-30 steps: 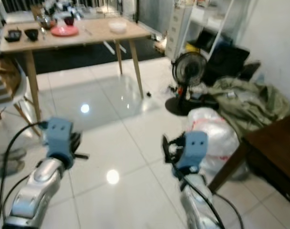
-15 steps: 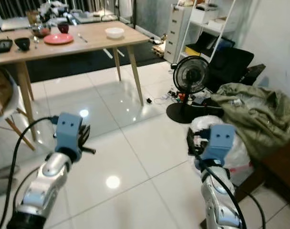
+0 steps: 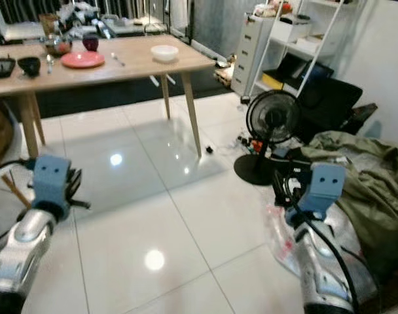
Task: Setting the table
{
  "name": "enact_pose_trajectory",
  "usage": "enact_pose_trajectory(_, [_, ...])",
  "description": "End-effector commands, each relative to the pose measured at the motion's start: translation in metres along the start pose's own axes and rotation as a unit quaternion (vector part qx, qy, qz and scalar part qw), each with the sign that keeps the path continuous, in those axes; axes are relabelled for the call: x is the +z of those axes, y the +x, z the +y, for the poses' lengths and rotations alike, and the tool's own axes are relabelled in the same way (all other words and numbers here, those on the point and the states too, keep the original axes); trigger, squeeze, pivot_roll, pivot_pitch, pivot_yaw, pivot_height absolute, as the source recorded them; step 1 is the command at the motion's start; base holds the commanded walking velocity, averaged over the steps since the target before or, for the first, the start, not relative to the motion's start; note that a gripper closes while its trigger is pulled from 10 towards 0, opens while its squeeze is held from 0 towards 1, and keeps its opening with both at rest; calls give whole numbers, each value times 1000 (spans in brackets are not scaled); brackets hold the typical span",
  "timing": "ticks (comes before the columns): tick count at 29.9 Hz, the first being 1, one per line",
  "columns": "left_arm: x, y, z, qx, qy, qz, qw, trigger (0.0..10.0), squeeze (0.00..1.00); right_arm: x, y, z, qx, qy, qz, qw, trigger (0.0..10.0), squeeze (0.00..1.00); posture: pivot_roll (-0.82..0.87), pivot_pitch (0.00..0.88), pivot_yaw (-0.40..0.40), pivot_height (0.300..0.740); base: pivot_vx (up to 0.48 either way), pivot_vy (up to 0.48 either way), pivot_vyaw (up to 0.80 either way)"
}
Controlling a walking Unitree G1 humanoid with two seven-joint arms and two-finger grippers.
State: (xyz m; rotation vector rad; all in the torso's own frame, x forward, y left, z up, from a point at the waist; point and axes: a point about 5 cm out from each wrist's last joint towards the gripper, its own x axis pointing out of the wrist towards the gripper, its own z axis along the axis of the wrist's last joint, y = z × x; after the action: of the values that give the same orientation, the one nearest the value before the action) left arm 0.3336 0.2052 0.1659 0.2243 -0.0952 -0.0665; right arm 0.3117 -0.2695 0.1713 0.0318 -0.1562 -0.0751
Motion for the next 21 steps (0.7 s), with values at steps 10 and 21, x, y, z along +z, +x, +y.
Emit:
enact_pose_trajectory(10, [-18,-33,28,-13,35,33,999,10000,0,-15,-13,-1,45,11,31,998,10000,0,92,79,36,740,465,0,0])
enact_pose_trajectory(21, [-9,-32,26,-30,52,9,998,10000,0,-9,-14,12,103,-43,5,994,10000,0,88,84,31,740,466,0,0])
